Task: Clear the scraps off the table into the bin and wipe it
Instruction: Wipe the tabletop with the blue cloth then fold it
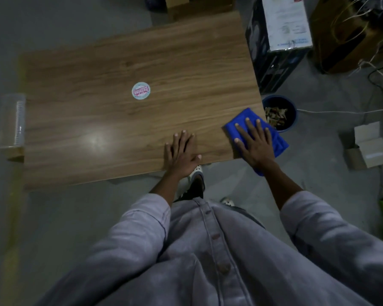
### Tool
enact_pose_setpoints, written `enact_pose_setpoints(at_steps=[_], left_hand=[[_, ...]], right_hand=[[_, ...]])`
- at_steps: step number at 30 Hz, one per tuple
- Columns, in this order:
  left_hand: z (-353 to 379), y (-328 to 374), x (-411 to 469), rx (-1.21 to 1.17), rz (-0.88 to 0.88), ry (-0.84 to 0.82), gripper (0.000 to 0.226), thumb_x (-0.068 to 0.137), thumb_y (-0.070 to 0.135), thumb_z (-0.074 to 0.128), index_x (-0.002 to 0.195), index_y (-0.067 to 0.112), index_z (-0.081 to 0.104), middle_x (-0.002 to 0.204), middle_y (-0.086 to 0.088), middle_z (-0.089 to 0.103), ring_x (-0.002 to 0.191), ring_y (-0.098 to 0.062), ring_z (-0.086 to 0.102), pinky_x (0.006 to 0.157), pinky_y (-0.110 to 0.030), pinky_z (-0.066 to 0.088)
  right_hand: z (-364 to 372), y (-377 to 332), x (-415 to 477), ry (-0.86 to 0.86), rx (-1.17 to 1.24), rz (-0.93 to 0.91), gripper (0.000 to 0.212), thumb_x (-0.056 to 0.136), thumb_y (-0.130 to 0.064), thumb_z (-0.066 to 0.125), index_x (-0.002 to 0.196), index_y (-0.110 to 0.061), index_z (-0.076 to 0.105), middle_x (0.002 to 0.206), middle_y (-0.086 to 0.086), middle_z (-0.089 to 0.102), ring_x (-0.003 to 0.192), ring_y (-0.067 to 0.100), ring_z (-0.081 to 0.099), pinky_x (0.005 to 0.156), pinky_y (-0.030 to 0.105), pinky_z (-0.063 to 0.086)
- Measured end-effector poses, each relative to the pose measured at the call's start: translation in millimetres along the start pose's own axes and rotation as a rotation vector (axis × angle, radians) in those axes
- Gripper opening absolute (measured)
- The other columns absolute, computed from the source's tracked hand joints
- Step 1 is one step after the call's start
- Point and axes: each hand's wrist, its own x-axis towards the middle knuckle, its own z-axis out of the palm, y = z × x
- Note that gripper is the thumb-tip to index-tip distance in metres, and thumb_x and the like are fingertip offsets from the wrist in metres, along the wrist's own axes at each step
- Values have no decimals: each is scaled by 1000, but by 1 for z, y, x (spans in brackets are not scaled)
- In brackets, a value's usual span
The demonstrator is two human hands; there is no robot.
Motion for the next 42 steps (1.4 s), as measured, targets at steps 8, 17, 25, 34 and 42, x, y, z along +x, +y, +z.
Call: enact_pose_setpoints(at_steps=[8, 17, 25, 34, 42], left_hand=[[7, -10, 5, -388, -69, 104, 96, 91, 50, 48, 161, 20, -11, 168, 7, -17, 152, -4, -22, 122, -40, -18], [7, -14, 4, -486, -76, 176, 99, 83, 57, 45, 162, 19, 0, 169, 7, -4, 151, 2, -13, 122, -31, -16], [4, -17, -2, -433, -42, 147, 117, 66, 8, 69, 162, 25, 4, 170, 9, -5, 154, -4, -12, 126, -41, -6], [-10, -16, -33, -586, -104, 126, 113, 65, -7, 61, 162, 20, 10, 170, -1, 7, 156, -16, 5, 125, -34, 12], [35, -21, -74, -409, -30, 201, 92, 78, -4, 60, 160, 14, 23, 170, 0, 7, 157, -19, -3, 125, -34, 3]], right_hand=[[44, -106, -12, 41, 73, 192, 61, 105, -57, 21, 162, -38, 12, 171, -2, 1, 156, 34, -7, 123, 57, -9], [22, -47, 6, -107, -16, -329, 61, 104, -60, 9, 160, -40, 17, 170, -6, 10, 157, 28, -1, 124, 57, 10], [34, -94, 6, -16, 87, 119, 62, 105, -58, 23, 162, -38, 7, 171, -2, -3, 156, 34, -10, 121, 57, -7], [25, -43, -4, -185, -2, -321, 65, 97, -71, 19, 158, -50, 10, 170, -15, 1, 157, 25, -6, 123, 56, 11], [48, -128, -23, -142, 155, 51, 69, 102, -63, 29, 161, -40, 3, 170, -5, -14, 154, 31, -20, 119, 55, -16]])
